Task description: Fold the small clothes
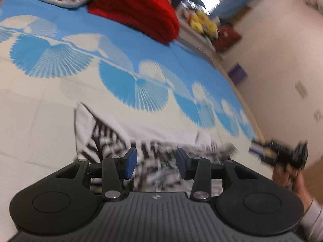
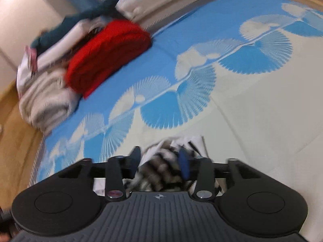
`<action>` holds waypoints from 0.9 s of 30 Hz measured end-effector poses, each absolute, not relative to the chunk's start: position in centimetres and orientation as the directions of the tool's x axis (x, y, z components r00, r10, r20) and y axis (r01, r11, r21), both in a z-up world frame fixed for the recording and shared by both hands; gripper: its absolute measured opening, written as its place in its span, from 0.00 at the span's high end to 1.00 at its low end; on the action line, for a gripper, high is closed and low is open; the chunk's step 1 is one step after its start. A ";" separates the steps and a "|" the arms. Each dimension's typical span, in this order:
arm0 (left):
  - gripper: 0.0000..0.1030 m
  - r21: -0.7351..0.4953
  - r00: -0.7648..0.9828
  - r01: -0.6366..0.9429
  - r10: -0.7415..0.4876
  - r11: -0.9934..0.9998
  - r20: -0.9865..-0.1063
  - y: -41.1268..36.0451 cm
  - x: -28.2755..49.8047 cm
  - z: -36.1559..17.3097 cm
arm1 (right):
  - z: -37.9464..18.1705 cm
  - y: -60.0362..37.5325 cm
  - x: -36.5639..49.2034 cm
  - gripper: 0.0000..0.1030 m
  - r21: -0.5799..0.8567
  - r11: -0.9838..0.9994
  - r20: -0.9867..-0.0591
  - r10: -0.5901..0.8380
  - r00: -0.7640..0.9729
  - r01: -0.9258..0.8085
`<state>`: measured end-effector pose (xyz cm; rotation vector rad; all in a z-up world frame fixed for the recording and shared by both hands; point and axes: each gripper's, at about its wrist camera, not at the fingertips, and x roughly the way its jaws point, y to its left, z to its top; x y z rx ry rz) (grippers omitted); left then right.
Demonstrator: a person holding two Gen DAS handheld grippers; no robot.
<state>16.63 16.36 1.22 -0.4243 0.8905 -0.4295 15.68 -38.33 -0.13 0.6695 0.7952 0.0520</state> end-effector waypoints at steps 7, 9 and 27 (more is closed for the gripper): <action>0.49 -0.366 0.444 0.260 -0.447 0.894 -0.776 13.1 16.6 -1.5 | 0.1 -38.0 15.1 0.54 0.572 0.811 -0.658 0.365 0.659 0.122; 0.49 -0.339 0.436 0.268 -0.428 0.902 -0.792 12.6 16.9 -2.1 | -0.6 -35.6 15.1 0.54 0.559 0.829 -0.683 0.443 0.580 0.024; 0.39 -0.069 0.582 0.135 -0.136 0.988 -0.802 9.6 23.7 -3.3 | -4.6 -24.9 18.3 0.50 0.381 0.905 -0.784 0.424 0.454 -0.187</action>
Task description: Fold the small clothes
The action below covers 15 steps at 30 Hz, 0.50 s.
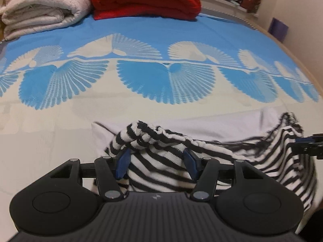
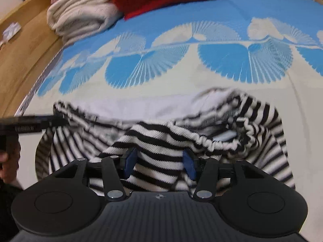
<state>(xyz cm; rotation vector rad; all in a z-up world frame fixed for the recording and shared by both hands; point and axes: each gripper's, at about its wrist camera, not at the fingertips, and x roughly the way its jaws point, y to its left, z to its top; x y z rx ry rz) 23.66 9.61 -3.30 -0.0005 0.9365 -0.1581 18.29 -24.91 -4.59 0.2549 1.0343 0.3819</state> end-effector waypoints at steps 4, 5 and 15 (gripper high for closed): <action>0.39 -0.082 0.571 0.120 -0.136 0.989 -0.810 10.0 25.0 -3.8 | -5.0 -24.2 19.8 0.75 0.361 0.914 -0.785 0.404 0.469 -0.183; 0.39 -0.088 0.567 0.123 -0.143 0.989 -0.811 10.0 25.2 -3.8 | -5.1 -24.0 20.2 0.81 0.357 0.915 -0.787 0.404 0.467 -0.190; 0.51 -0.124 0.601 0.105 -0.162 0.987 -0.783 11.4 26.4 -2.9 | -3.0 -25.4 22.1 0.98 0.353 0.923 -0.720 0.371 0.586 -0.150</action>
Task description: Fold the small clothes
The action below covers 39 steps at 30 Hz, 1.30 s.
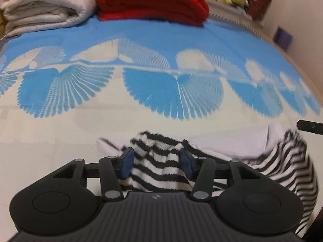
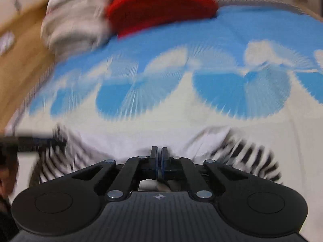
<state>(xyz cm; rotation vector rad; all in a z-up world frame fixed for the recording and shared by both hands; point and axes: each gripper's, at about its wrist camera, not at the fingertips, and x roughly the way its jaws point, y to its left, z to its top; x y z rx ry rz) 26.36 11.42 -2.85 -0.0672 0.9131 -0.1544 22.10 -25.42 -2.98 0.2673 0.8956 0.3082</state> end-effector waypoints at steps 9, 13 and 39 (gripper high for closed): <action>0.54 -0.183 0.584 0.199 -0.266 0.963 -0.767 10.7 25.8 -1.9 | -2.5 -29.0 22.1 0.75 0.382 0.913 -0.729 0.394 0.560 -0.144; 0.45 -0.248 0.513 0.259 -0.350 0.934 -0.784 9.9 25.9 -2.6 | -2.9 -28.5 20.9 0.58 0.276 0.939 -0.775 0.344 0.530 -0.205; 0.96 -0.063 0.554 0.282 -0.216 0.957 -0.804 7.4 28.6 -4.7 | -5.8 -24.9 21.4 0.86 0.074 0.941 -0.877 0.219 0.427 -0.331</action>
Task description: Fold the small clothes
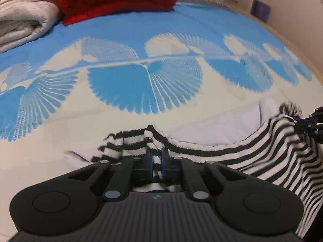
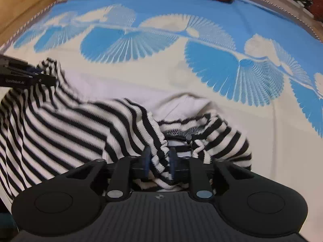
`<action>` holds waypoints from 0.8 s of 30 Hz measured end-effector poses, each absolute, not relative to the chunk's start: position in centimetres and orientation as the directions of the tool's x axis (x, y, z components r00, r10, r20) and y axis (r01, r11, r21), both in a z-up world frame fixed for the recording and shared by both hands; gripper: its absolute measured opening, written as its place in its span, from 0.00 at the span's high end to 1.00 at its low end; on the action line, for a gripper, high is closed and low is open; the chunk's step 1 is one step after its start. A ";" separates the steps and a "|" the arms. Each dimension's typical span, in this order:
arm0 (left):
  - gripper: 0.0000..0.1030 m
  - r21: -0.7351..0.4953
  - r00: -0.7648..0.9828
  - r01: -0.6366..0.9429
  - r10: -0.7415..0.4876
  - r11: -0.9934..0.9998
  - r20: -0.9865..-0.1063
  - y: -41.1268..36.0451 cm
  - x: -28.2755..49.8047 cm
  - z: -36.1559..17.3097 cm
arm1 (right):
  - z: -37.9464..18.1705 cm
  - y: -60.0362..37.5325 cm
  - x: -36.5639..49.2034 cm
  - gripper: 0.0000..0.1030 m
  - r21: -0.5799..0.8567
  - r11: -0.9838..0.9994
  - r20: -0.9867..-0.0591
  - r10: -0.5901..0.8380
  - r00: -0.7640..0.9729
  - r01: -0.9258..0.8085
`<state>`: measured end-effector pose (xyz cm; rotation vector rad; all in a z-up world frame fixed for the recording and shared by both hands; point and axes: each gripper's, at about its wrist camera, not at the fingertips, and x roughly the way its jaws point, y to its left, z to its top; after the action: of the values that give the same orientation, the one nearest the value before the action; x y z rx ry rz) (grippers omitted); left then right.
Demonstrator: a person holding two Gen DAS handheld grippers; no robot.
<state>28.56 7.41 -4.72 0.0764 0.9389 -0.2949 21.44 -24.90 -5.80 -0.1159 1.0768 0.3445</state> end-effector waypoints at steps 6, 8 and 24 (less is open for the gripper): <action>0.96 -0.107 0.717 0.234 -0.246 0.966 -0.652 9.6 27.8 -0.8 | -1.2 -28.0 22.4 0.89 0.169 0.969 -0.693 0.246 0.678 -0.179; 0.96 -0.093 0.737 0.210 -0.220 0.973 -0.639 9.5 28.0 -0.9 | -0.7 -27.7 22.8 0.89 0.143 0.979 -0.643 0.202 0.739 -0.143; 0.55 -0.382 0.625 -0.019 -0.287 0.924 -0.726 18.1 29.4 -1.8 | -3.7 -27.8 26.0 0.49 0.132 0.987 -0.711 0.158 0.686 -0.091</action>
<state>29.43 18.07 -1.81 -0.3732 0.8870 -0.1580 25.98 -27.76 -3.67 0.0884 0.8037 0.1393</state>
